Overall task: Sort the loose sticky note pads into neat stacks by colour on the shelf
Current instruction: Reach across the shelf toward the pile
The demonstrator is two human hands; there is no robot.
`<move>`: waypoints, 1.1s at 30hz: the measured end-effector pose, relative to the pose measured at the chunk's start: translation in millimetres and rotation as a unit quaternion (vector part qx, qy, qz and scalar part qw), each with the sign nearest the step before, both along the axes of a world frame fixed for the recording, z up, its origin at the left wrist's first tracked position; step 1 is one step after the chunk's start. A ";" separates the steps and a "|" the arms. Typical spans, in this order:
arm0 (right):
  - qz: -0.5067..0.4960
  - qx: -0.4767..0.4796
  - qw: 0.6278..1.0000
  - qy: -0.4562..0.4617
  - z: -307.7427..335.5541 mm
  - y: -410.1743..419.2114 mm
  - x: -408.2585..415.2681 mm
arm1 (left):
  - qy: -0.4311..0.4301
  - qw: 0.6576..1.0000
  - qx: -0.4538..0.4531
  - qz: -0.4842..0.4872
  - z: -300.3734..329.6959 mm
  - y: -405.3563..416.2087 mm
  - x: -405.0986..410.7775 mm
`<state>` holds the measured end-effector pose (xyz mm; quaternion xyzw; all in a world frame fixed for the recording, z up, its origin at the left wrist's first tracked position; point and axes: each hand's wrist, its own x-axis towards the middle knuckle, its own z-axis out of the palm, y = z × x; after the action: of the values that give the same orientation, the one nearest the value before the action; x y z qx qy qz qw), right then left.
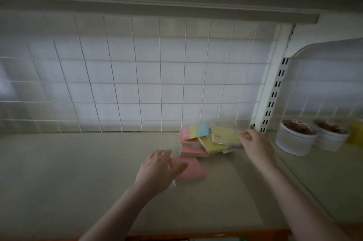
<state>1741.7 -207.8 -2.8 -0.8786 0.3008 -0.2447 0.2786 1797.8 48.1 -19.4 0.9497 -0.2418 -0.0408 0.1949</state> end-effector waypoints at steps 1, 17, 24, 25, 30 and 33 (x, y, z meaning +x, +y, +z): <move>0.002 0.022 1.000 0.006 0.9 -3.3 5.7 | 0.000 1.000 0.007 0.010 -0.1 -4.3 -4.7; 0.088 0.307 0.944 -0.085 1.3 -22.2 12.8 | 0.064 0.990 -0.017 0.122 1.6 -12.2 -10.4; 0.149 0.311 0.936 -0.068 0.9 -33.9 9.0 | 0.078 0.954 -0.253 0.141 -8.2 0.7 -16.5; 0.159 0.305 0.937 -0.065 1.2 -34.1 8.1 | 0.087 0.946 -0.278 0.141 -6.9 2.5 -18.1; 0.203 0.253 0.945 -0.040 -1.3 -33.2 6.2 | 0.112 0.902 -0.378 0.176 -3.8 6.9 -20.8; 0.235 0.215 0.948 -0.016 -2.1 -27.9 5.7 | 0.112 0.896 -0.386 0.188 -4.1 8.1 -22.2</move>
<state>1747.5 -235.7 -4.9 -0.8396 0.1270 -0.1154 0.5153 1775.5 56.2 -23.4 0.8167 -0.0319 -0.0127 0.5761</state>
